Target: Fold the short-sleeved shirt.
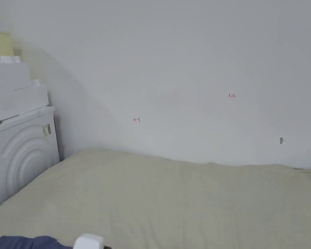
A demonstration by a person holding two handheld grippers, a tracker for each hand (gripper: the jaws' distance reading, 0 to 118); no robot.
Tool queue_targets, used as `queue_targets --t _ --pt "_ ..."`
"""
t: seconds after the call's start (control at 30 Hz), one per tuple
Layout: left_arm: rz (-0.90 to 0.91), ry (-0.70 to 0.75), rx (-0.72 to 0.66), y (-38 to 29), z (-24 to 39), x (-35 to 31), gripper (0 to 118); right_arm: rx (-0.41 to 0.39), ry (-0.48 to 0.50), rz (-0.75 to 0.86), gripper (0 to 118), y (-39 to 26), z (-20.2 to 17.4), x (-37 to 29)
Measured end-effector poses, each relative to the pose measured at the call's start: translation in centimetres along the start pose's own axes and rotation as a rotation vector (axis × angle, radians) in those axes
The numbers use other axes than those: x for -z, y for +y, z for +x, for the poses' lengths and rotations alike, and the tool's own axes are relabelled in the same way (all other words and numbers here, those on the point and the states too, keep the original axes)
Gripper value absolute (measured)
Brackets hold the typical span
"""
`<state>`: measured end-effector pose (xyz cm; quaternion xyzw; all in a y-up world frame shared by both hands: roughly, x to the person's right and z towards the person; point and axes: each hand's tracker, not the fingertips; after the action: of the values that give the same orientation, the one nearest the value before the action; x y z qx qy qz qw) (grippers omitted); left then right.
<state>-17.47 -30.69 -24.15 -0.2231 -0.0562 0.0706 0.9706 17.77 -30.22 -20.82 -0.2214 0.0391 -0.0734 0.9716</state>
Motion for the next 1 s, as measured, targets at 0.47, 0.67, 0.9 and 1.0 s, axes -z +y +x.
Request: queue_targets --t 0.47,0.67,0.9,1.0 --pt "-0.017 -0.042 0.076 -1.8 2.4 -1.9 6 -0.014 0.038 0.0 7 -2.3 0.1 0.5" --pt "-0.025 -0.038 0.072 -2.1 2.0 -1.7 6 -0.01 0.031 0.002 7 -2.4 -0.3 0.5" --pt "-0.033 -0.024 0.069 -2.4 1.5 -1.7 6 -0.013 0.051 0.0 7 -2.3 -0.7 0.4" --pt "-0.032 -0.013 0.072 -2.3 1.4 -1.7 6 -0.019 0.054 -0.002 7 -2.3 -0.8 0.5"
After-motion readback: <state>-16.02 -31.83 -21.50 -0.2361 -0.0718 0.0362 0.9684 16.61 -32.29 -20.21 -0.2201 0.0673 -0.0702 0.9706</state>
